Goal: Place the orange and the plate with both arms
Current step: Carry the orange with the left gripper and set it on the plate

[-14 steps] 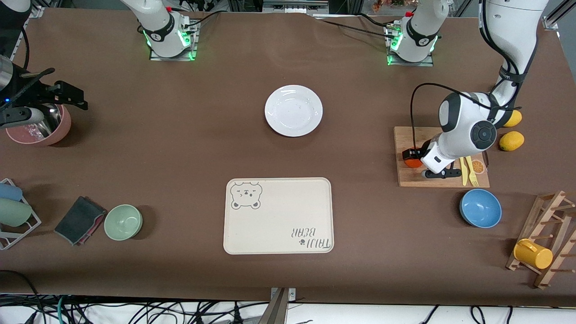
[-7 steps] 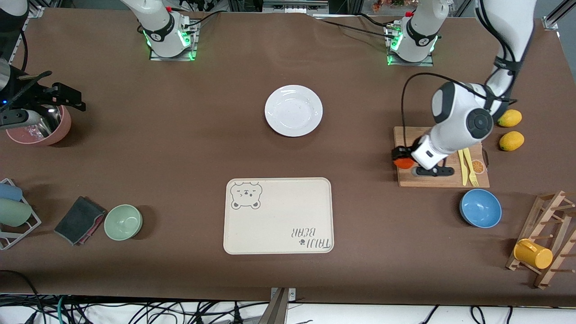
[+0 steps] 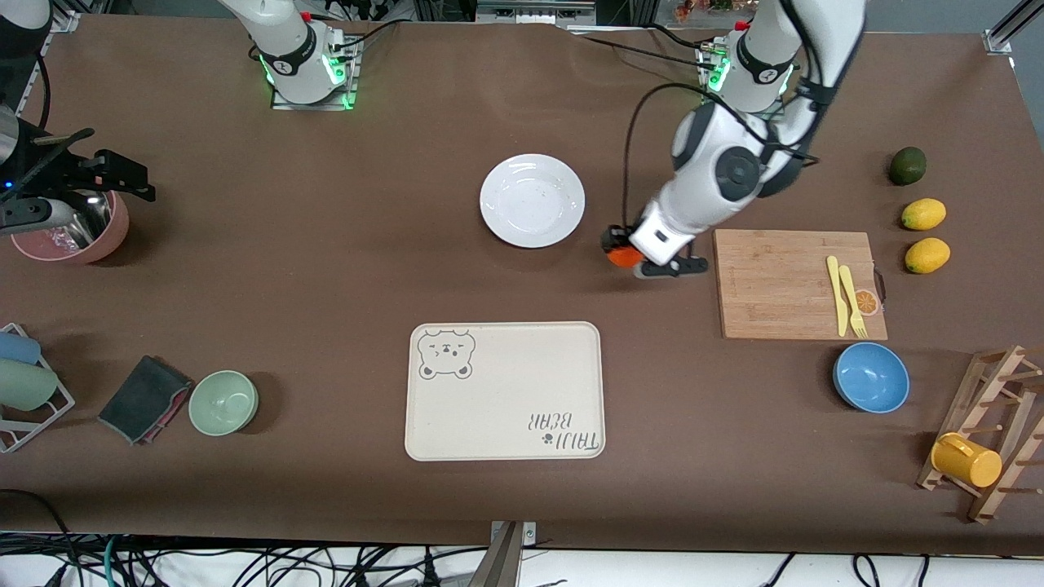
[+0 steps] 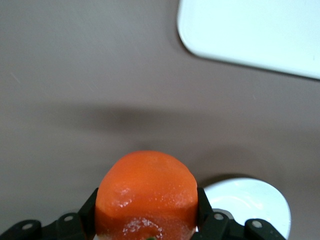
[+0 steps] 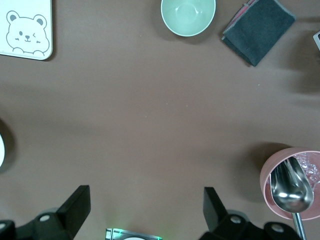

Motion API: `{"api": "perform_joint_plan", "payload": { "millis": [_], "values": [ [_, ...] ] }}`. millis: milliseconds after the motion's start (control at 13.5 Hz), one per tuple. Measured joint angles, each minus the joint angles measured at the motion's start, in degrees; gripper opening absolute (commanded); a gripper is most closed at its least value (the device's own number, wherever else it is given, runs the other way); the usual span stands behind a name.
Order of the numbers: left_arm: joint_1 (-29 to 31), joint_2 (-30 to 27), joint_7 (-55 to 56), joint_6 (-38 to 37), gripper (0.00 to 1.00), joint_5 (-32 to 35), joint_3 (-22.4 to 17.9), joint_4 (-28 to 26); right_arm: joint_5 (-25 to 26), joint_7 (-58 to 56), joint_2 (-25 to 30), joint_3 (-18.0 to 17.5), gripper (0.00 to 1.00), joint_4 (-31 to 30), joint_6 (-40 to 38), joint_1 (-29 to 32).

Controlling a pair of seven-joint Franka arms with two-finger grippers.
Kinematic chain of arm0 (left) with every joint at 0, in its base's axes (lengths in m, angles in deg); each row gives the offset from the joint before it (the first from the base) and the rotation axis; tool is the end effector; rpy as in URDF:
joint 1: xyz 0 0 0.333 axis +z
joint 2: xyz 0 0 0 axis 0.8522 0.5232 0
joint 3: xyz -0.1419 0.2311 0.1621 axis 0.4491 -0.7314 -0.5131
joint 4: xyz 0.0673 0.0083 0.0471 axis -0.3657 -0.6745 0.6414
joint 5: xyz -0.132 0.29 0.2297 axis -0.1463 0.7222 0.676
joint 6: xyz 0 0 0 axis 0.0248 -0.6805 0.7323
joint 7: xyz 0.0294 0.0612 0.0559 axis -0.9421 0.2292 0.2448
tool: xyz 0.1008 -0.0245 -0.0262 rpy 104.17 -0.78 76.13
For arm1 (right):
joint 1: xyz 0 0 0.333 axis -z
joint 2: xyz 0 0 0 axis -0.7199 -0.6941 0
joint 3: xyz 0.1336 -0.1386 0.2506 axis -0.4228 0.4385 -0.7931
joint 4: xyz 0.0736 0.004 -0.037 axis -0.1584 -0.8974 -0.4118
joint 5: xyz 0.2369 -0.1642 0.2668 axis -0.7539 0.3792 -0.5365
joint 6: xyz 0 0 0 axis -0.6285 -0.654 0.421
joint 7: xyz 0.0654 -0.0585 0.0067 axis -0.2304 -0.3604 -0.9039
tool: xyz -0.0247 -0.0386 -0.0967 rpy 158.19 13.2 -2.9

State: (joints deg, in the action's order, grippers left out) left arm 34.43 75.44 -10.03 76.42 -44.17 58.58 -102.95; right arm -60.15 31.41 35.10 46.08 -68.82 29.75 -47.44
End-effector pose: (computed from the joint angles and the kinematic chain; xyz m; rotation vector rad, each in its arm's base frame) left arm 0.4700 -0.3211 0.2719 2.8754 0.3067 -0.2408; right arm 0.5593 -0.0184 0.5721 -3.0961 -0.2398 0.1964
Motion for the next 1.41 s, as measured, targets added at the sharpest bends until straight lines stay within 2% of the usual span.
{"api": "perform_joint_plan", "payload": {
  "millis": [222,667,889,1037,1111,1185,1259,1333,1407],
  "values": [
    [-4.3,1.7,8.4,1.7,0.00,0.0,1.5,0.1,0.0,0.0,0.0,0.0,1.00,0.0,-0.7,0.0],
    [-10.1,4.5,15.9,2.3,0.00,-2.9,2.3,0.3,0.0,0.0,0.0,0.0,1.00,0.0,-1.0,0.0],
    [-12.0,6.1,20.3,6.5,0.01,-2.9,4.4,0.3,0.0,0.0,0.0,0.0,1.00,0.0,-1.1,0.0],
    [-13.6,8.6,21.5,10.5,0.07,-2.9,4.8,0.3,0.0,0.0,0.0,0.0,1.00,0.0,-1.1,0.0],
    [-14.0,10.2,21.6,12.5,0.17,-2.9,4.8,0.4,0.0,0.0,0.0,-0.1,1.00,0.0,-1.1,0.0],
    [-14.2,11.5,21.6,13.6,0.44,-2.9,4.8,0.7,0.0,0.0,0.0,-0.1,1.00,0.0,-1.3,0.0],
    [-14.1,11.9,21.7,13.6,0.83,-2.9,4.8,1.2,0.0,0.0,0.0,-0.1,1.00,0.0,-1.4,0.0],
    [-14.1,12.0,21.7,13.6,1.00,-2.9,4.8,1.6,0.0,0.0,0.0,-0.2,1.00,0.0,-1.5,-0.1],
    [-14.1,12.1,21.7,13.7,1.00,-2.9,4.7,1.7,0.0,0.0,0.0,-0.2,1.00,0.0,-1.5,-0.1]
  ]
}}
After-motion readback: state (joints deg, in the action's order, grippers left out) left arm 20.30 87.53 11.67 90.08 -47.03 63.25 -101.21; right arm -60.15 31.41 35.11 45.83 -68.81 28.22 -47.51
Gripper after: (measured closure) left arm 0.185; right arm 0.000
